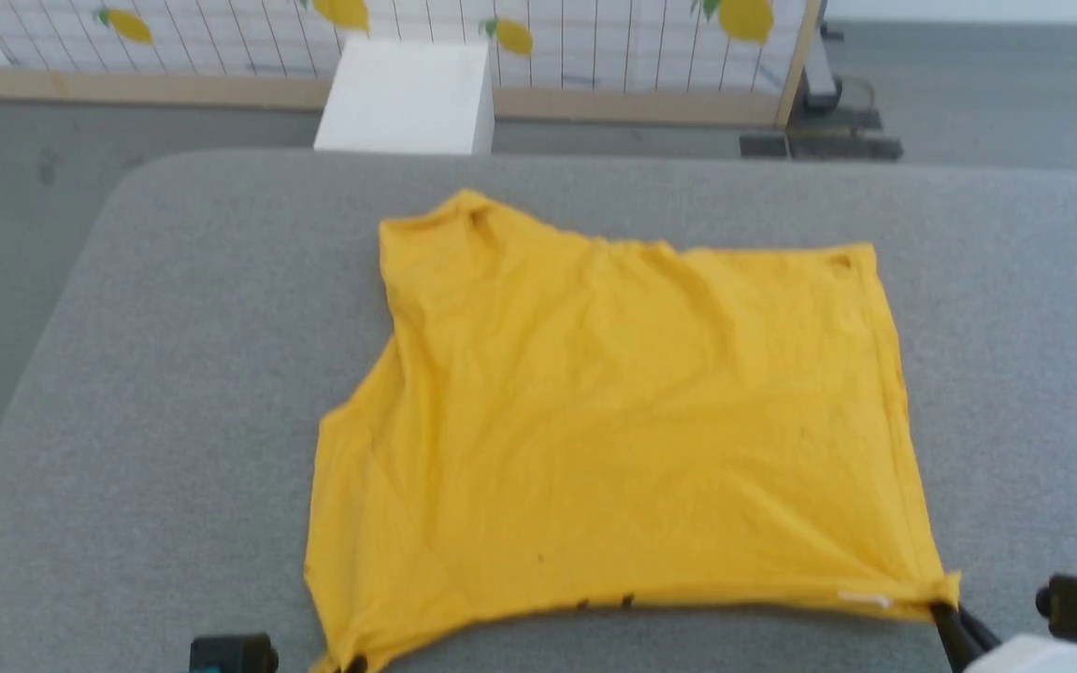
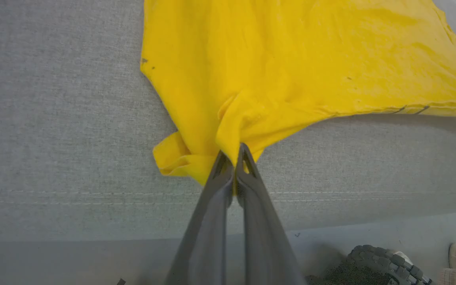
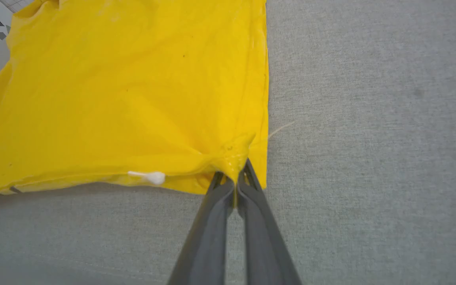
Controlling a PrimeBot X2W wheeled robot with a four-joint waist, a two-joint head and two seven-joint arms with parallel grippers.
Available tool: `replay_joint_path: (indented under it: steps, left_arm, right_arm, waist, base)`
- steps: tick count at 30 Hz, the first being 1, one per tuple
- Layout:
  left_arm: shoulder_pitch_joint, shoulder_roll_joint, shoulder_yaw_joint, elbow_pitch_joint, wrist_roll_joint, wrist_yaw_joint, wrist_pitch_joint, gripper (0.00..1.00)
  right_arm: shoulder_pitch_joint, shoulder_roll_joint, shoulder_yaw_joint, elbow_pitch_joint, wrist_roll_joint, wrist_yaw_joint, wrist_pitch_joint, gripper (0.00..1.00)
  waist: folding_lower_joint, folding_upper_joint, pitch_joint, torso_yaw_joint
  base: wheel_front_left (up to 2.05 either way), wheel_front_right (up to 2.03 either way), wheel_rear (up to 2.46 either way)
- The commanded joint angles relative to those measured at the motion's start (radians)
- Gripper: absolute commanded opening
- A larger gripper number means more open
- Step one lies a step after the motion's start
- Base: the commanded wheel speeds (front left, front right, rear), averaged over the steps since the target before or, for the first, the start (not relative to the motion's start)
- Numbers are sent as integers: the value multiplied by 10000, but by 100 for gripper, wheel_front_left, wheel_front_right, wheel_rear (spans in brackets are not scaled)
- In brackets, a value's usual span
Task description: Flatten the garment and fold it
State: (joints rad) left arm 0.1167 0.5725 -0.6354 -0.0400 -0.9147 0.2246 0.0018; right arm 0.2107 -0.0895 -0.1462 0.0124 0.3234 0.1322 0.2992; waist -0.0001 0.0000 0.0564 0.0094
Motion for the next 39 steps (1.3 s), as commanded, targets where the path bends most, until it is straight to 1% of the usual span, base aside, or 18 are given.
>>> replay_joint_path:
  steps: [1,5,9,12,15,18,22,27,30,34,39]
  left_arm:
    - [281,152,-37,-130,-106,53,112,0]
    - [843,376,-159,-691,-397,169,486,0]
    - [1227,483,-246,-1227,-534,354,676,0]
    - [1360,547,-196,-1562,-514,502,620,0]
    - [1176,644,-76,-1790,-235,620,426,0]
    - [733,789,-36,-1831,111,586,407,0]
    - [-284,1091,-85,-1723,640,323,746,0]
    - [-2095,1467,-270,-1437,1548,-161,1490,0]
    - [-3134,1480,-389,-1211,1977,-472,1868,0]
    - [-4414,1192,-655,-816,2506,-851,2264,0]
    - [-5421,601,-834,79,2592,-1340,2303,0]
  right_arm:
    - [264,57,-77,-216,91,-15,182,0]
    - [1015,165,-81,-889,281,-15,926,0]
    - [1514,243,-152,-1487,449,-15,1330,0]
    - [1687,296,-280,-1820,548,-15,1429,0]
    - [1620,337,-477,-2107,570,-15,1330,0]
    - [1338,348,-542,-2277,414,-15,1252,0]
    - [545,112,-502,-2314,206,-15,1297,0]
    - [-746,-331,-289,-2152,67,-15,1238,0]
    - [-1448,-574,-150,-1933,37,-15,1169,0]
    - [-2245,-881,-20,-1604,6,-15,1070,0]
    - [-3139,-1222,225,-1046,-4,-15,967,0]
  waist:
    - [1,0,-545,10]
    - [1,0,-708,-38]
    - [1,0,-735,-74]
    - [1,0,-673,-84]
    - [1,0,-483,-67]
    - [1,0,-213,-61]
    - [1,0,289,-66]
    - [1,0,1008,-110]
    - [1,0,1403,-123]
    - [1,0,1959,-69]
    - [1,0,2679,-60]
  base:
    - [0,0,0]
    - [0,0,0]
    - [0,0,0]
    - [0,0,0]
    - [0,0,0]
    - [0,0,0]
    - [0,0,0]
    - [0,0,0]
    - [0,0,0]
    - [0,0,0]
    - [0,0,0]
